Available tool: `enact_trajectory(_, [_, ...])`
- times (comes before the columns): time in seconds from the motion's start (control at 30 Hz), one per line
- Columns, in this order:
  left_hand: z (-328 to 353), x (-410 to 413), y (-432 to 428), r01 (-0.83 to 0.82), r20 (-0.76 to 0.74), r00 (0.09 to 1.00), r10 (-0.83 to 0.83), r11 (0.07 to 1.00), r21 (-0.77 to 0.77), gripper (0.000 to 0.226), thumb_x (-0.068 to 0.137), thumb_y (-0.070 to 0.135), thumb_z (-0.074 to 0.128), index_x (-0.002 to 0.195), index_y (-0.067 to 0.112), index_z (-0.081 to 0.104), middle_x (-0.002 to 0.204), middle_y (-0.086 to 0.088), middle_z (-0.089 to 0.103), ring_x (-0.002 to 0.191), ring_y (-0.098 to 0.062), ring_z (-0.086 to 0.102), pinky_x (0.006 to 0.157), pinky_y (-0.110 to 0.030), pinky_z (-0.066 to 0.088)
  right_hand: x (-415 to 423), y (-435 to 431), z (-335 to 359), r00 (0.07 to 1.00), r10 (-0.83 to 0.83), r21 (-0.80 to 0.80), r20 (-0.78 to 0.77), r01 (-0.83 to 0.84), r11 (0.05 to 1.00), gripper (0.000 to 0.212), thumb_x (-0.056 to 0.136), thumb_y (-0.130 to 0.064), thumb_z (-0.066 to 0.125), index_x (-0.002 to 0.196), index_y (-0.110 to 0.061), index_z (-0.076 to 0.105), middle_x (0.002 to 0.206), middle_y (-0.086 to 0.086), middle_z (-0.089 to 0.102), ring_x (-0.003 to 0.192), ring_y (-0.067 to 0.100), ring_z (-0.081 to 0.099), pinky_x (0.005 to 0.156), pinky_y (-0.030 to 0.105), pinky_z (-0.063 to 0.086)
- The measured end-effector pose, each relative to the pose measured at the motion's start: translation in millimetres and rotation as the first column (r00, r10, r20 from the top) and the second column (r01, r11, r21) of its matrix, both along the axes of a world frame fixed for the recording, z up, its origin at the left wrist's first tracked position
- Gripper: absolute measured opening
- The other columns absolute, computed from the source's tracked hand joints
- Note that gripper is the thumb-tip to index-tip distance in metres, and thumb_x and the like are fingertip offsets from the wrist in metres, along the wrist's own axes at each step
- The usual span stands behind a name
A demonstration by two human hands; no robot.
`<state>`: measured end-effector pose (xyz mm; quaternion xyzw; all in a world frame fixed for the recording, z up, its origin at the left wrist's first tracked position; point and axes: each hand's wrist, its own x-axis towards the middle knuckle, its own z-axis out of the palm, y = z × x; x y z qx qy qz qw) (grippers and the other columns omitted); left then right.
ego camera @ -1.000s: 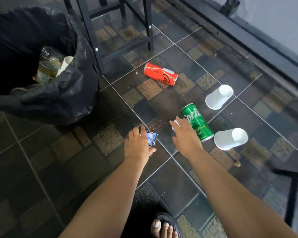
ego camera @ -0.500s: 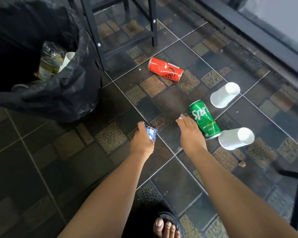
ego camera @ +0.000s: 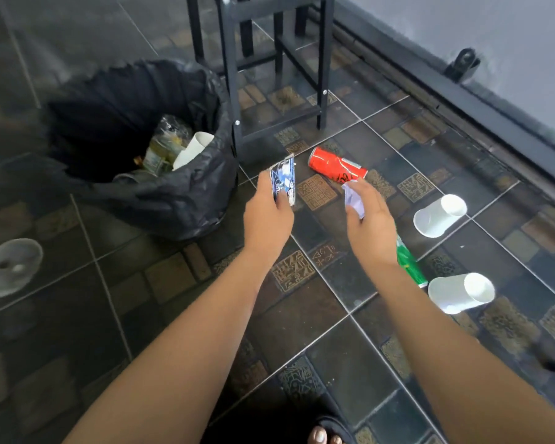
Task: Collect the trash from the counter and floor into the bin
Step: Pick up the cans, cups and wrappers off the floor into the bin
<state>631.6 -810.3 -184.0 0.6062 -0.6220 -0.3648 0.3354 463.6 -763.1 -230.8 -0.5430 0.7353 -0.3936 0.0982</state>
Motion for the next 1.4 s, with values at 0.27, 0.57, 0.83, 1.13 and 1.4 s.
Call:
enact_trajectory(0.27, [100.8, 61.3, -36.2, -0.102, -0.047, 0.995, 0.091, 0.898, -0.427, 0.048, 0.102, 0.007, 0.042, 0.146, 0.027, 0.04, 0.136, -0.003, 0.059, 0.113, -0.016, 0.059, 0.083, -0.019, 0.045, 74.4, -64.1, 87.4, 0.981, 0.146, -0.32, 0.131, -0.097, 0.942, 0.038, 0.094, -0.002, 0.049, 0.129, -0.013, 0.058, 0.143, -0.006, 0.048, 0.133, 0.01, 0.044, 0.108, 0.034, 0.04])
enact_trajectory(0.57, [58.8, 174.9, -90.2, -0.05, 0.692, 0.712, 0.122, 0.991, -0.123, 0.056, 0.102, 0.018, 0.035, 0.155, 0.034, 0.022, 0.162, -0.008, 0.023, 0.149, -0.029, 0.017, 0.12, -0.046, 0.015, 157.4, -116.5, 122.2, 0.869, 0.454, -0.088, -0.198, -0.477, 0.874, 0.042, 0.097, -0.008, 0.052, 0.138, -0.016, 0.052, 0.154, 0.002, 0.038, 0.14, 0.018, 0.037, 0.112, 0.028, 0.03])
enact_trajectory(0.83, [44.0, 179.8, -97.7, -0.068, 0.753, 0.657, 0.033, 0.998, 0.016, 0.056, 0.102, 0.045, 0.016, 0.156, 0.029, 0.021, 0.164, 0.0, 0.016, 0.151, -0.023, 0.008, 0.119, -0.043, 0.011, 166.9, -135.4, 87.4, 0.726, 0.584, 0.251, -0.364, -0.527, 0.812, 0.047, 0.104, -0.034, 0.034, 0.147, -0.018, 0.041, 0.158, 0.004, 0.031, 0.149, 0.02, 0.017, 0.122, 0.038, 0.01])
enact_trajectory(1.13, [38.4, 174.8, -73.6, 0.004, 0.599, 0.762, 0.247, 0.923, -0.386, 0.058, 0.104, 0.046, 0.019, 0.146, 0.017, 0.046, 0.154, -0.007, 0.04, 0.145, -0.025, 0.031, 0.118, -0.041, 0.021, 152.0, -118.9, 79.6, 0.786, 0.524, 0.18, -0.328, -0.493, 0.851, 0.051, 0.103, -0.044, 0.033, 0.147, -0.02, 0.04, 0.158, 0.001, 0.03, 0.149, 0.018, 0.015, 0.122, 0.042, 0.014])
enact_trajectory(1.4, [14.1, 105.4, -34.3, 0.311, 0.739, 0.655, 0.158, 0.835, -0.454, 0.058, 0.105, 0.044, 0.027, 0.154, 0.012, 0.03, 0.16, -0.012, 0.027, 0.149, -0.027, 0.019, 0.12, -0.049, 0.015, 75.2, -70.8, 60.2, 0.865, 0.387, 0.214, -0.32, -0.331, 0.919, 0.054, 0.102, -0.044, 0.035, 0.15, -0.019, 0.035, 0.159, 0.001, 0.028, 0.149, 0.017, 0.017, 0.121, 0.041, 0.016])
